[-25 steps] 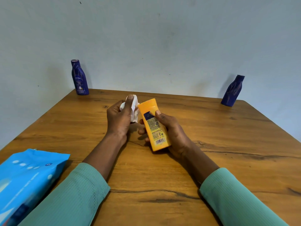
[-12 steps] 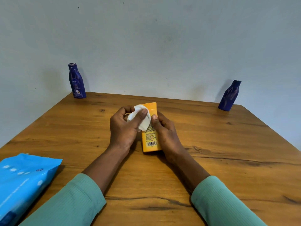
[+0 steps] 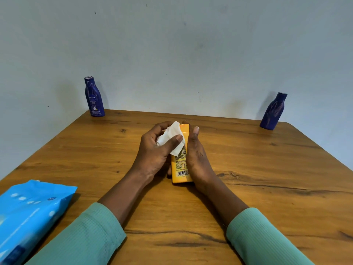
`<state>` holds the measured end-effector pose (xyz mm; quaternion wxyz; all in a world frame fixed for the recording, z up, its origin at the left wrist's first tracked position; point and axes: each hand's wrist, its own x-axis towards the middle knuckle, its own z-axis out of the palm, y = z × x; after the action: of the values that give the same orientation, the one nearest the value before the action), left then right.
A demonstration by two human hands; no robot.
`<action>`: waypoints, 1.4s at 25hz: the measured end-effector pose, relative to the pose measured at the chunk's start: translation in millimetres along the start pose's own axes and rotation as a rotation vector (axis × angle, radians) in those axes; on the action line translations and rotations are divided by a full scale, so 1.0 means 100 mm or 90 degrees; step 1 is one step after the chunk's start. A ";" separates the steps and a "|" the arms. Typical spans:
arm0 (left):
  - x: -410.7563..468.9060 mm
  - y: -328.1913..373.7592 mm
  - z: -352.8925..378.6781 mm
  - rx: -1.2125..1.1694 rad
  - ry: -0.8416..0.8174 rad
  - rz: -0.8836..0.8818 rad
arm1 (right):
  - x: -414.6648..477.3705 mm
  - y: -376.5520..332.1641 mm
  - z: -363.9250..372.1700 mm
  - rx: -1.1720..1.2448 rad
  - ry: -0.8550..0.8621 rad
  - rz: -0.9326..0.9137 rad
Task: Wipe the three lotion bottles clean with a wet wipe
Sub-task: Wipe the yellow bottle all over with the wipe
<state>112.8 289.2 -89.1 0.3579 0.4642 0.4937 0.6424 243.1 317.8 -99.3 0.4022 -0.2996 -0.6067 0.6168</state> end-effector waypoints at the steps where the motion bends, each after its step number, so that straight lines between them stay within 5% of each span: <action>1: 0.00 0.01 -0.02 0.003 -0.008 -0.001 | -0.01 -0.02 0.00 0.001 -0.012 0.020; 7: 0.03 0.00 0.01 -0.001 0.136 0.021 | -0.02 -0.04 0.13 -0.017 -0.075 0.026; 19: 0.02 0.02 -0.06 0.048 -0.176 -0.064 | 0.02 -0.06 -0.05 0.168 0.032 0.076; 25: 0.03 -0.07 0.03 0.115 0.013 0.045 | 0.07 0.03 0.06 0.003 -0.016 0.061; 32: 0.00 0.01 -0.06 0.119 -0.160 -0.057 | 0.05 -0.05 0.01 0.093 -0.016 0.052; 35: -0.01 0.02 0.00 0.164 -0.096 -0.010 | 0.04 -0.03 0.01 0.066 -0.003 0.049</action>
<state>112.8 287.8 -87.9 0.3366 0.5495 0.5472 0.5342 240.4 320.4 -95.4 0.3916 -0.3000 -0.5631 0.6630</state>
